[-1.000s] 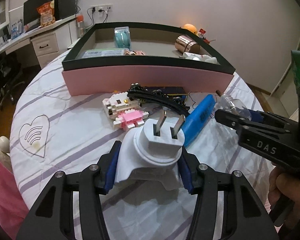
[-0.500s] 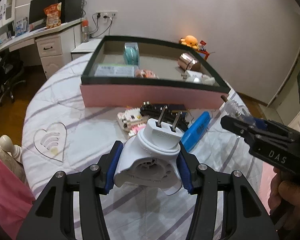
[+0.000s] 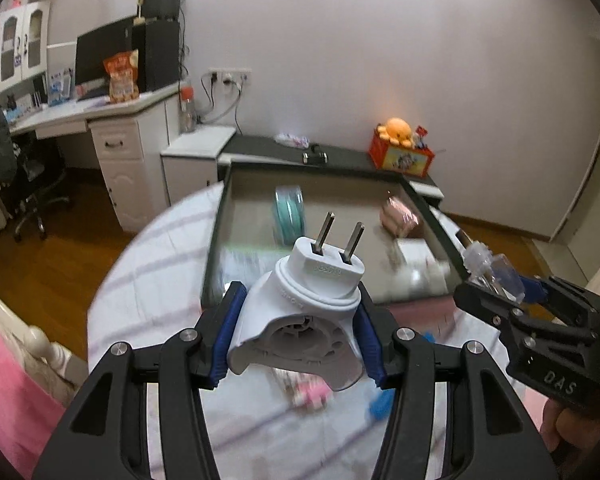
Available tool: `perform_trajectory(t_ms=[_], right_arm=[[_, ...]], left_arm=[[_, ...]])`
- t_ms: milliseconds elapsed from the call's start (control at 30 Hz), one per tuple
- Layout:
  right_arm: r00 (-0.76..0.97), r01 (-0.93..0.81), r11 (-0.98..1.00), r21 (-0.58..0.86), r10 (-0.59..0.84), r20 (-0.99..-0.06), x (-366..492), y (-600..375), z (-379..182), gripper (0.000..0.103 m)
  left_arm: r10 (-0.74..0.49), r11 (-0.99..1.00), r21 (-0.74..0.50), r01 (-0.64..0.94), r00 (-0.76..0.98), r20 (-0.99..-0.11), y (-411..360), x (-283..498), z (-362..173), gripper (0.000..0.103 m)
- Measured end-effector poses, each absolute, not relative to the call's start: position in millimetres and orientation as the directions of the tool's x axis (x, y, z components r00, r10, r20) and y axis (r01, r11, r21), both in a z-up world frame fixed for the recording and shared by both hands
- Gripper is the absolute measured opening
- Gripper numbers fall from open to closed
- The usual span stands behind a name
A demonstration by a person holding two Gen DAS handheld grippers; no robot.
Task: Organize rigid objects
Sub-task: 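Lower the adapter and glass bottle into the pink box and open both tools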
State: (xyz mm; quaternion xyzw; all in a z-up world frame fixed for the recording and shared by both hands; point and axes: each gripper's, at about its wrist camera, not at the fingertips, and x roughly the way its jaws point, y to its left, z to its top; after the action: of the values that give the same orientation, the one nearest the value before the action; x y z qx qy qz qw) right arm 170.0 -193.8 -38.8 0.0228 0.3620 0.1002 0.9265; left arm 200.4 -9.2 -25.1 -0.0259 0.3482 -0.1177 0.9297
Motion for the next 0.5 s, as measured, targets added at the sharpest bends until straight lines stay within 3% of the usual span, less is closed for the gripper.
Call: perform_trajectory(t_ms=[200,500], right_arm=[[0.747,-0.171,0.981,0.095,0.192,-0.636,209,-195,-18,0.051],[0.734,-0.167,0.982,0.082,0.18,-0.655,275,-190,-23,0.051]], left_arm=[[-0.241,0.97,-0.132,0.203,0.752,-0.614,-10,247,-10,0.053],[-0.225,0.974,-0.128,0.188,0.73,-0.646,-18,313,-25,0.053]])
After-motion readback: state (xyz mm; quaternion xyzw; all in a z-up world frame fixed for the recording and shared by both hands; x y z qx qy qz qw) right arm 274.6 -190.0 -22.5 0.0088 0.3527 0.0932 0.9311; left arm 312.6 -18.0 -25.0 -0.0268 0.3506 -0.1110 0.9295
